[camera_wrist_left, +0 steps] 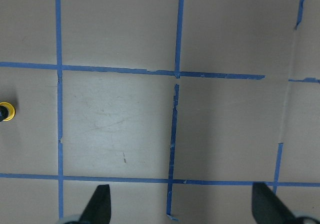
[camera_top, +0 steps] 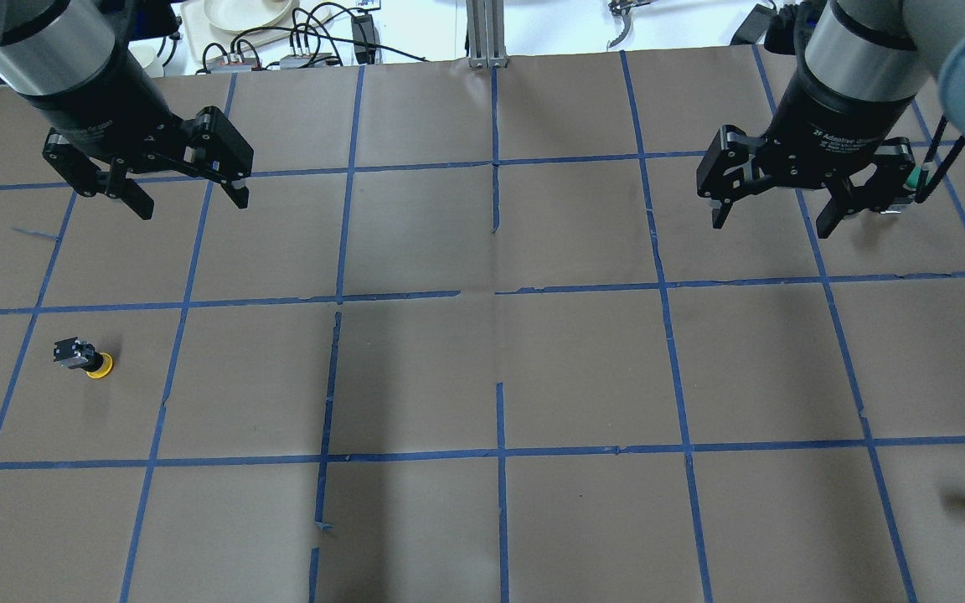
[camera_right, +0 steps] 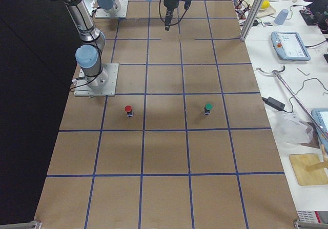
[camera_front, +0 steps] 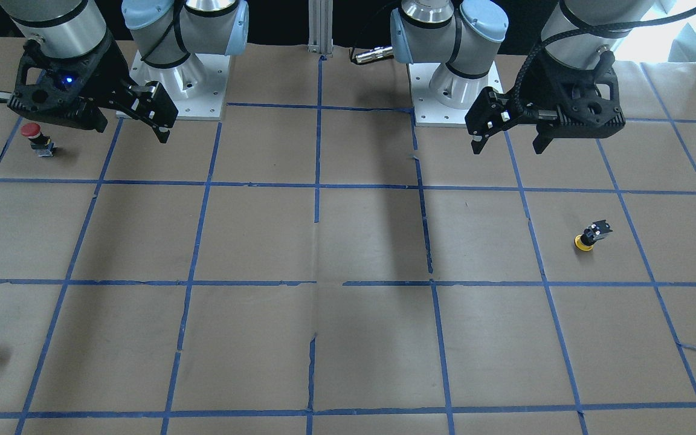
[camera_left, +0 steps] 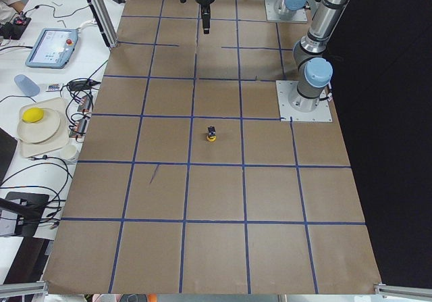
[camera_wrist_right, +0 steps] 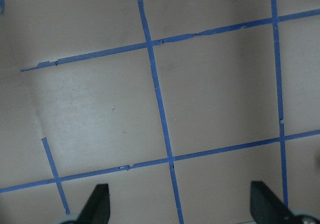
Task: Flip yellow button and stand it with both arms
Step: 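Move the left gripper down toward the yellow button switch, then lower the left gripper over the yellow button switch and close on it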
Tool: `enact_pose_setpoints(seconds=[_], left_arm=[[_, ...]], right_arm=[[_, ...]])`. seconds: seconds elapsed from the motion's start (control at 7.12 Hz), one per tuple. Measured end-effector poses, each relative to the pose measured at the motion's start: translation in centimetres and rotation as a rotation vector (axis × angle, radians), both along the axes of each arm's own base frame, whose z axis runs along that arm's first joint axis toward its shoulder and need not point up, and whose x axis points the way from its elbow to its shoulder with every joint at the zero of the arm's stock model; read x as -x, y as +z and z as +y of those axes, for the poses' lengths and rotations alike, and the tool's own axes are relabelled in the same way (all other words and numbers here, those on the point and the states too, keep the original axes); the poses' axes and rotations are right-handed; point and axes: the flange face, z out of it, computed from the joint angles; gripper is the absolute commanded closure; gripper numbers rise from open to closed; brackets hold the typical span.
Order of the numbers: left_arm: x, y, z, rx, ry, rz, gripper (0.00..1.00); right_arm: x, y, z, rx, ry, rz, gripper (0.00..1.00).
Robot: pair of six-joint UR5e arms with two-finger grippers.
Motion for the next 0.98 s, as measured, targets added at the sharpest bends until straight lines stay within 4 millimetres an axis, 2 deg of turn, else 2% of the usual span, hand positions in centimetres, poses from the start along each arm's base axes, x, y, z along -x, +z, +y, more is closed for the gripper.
enact_pose_setpoints(seconds=[0.28,0.42,0.56,0.84,0.98], left_arm=[[-0.3,-0.8,0.2,-0.013,-0.008,-0.002,0.0],[-1.2,-1.6,0.2,-0.026,-0.041,0.0,0.0],[-3.4,-3.1,0.0,-0.047,-0.084,0.008,0.0],[-11.7,-7.4,0.1,-0.074,-0.2,0.041,0.0],[-15.0,-9.2,0.5,-0.064,-0.287,0.051,0.0]], right_arm=[[0.0,0.0,0.0,0.0,0.001,-0.001,0.0],[0.0,-0.1,0.0,-0.002,0.0,-0.001,0.0],[0.0,-0.1,0.0,-0.001,0.0,-0.001,0.0],[0.0,0.0,0.0,0.001,0.0,-0.002,0.0],[0.0,0.0,0.0,0.001,0.0,-0.003,0.0]])
